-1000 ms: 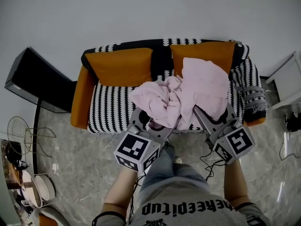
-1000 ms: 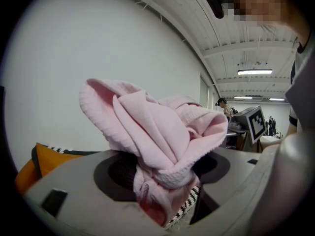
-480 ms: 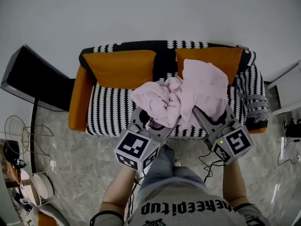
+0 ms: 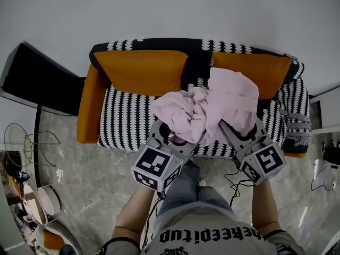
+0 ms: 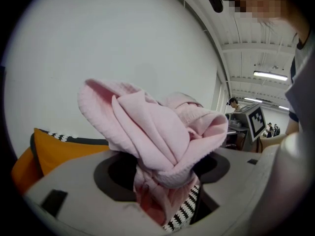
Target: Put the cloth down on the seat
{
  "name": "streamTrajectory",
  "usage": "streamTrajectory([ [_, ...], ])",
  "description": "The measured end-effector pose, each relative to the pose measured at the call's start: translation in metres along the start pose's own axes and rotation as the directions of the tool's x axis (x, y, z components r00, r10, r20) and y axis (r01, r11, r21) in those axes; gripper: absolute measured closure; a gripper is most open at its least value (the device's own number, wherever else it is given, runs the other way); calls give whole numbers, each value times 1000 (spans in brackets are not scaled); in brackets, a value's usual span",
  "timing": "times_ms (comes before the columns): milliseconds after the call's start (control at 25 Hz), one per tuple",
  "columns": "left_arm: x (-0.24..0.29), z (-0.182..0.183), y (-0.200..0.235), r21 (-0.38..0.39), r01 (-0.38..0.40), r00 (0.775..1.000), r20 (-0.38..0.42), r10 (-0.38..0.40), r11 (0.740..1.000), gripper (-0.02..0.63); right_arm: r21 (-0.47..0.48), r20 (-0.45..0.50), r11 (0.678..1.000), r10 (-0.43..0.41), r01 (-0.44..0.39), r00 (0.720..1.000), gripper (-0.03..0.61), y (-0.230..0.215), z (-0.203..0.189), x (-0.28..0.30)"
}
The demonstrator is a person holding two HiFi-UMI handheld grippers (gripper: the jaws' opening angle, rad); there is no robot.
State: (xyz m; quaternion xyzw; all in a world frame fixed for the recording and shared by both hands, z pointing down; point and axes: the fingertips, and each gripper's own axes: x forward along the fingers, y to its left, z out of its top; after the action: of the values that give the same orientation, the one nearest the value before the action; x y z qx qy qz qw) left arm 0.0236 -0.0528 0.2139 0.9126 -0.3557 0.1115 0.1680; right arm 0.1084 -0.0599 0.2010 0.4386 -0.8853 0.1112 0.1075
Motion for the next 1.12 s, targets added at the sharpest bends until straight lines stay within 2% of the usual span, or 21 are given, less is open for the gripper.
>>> streamTrajectory([
  [560,45,-72,56,-66,0,991,-137,-9,998,275,58,-164,998,27,-18,986,380,-23,-80,65],
  [880,66,-121,71,-120,-5,978,-209,-20,993,273,90,-250,996,49,-27,967,380,-32,-132,85],
  [1120,86,-159,82,-132,-14,967,-255,-20,991,272,131,-285,991,61,-24,956,380,-43,-176,99],
])
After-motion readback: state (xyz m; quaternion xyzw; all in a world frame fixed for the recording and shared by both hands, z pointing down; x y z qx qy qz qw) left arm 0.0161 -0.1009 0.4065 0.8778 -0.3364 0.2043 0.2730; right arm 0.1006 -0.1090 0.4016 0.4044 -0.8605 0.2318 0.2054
